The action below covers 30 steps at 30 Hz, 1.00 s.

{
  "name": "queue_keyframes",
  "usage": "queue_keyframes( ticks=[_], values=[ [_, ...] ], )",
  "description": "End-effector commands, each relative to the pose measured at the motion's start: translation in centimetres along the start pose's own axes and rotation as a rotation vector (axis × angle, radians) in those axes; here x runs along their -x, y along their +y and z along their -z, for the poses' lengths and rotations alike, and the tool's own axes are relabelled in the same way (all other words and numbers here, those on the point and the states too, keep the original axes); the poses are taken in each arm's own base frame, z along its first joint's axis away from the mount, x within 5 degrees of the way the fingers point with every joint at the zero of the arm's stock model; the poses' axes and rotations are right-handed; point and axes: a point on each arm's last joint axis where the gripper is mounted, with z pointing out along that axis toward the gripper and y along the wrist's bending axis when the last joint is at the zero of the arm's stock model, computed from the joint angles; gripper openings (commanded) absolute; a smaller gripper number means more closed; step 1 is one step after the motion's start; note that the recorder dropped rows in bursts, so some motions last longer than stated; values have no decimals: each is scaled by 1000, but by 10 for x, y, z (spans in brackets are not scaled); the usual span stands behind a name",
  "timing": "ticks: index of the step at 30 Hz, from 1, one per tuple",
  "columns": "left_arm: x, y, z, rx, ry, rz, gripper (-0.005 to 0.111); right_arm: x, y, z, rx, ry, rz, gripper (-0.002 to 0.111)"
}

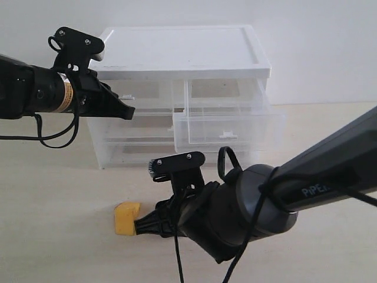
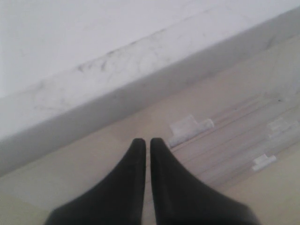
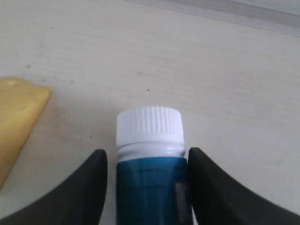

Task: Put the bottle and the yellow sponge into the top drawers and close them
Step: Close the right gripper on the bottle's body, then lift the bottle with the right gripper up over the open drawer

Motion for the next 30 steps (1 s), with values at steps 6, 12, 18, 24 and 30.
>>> queue_keyframes(
  ticks=[6,12,18,24,30],
  values=[
    [0,-1,1,-18,-2,0,4,-8,-4,-12,56,81,91,45],
    [0,-1,1,-18,-2,0,4,-5,-2,-7,86,80,171,-1],
    [0,-1,1,-18,-2,0,4,7,3,12,165,71,206,0],
    [0,-1,1,-18,-2,0,4,7,-8,50,202,65,221,0],
    [0,-1,1,-18,-2,0,4,-23,-16,92,416,151,251,0]
  ],
)
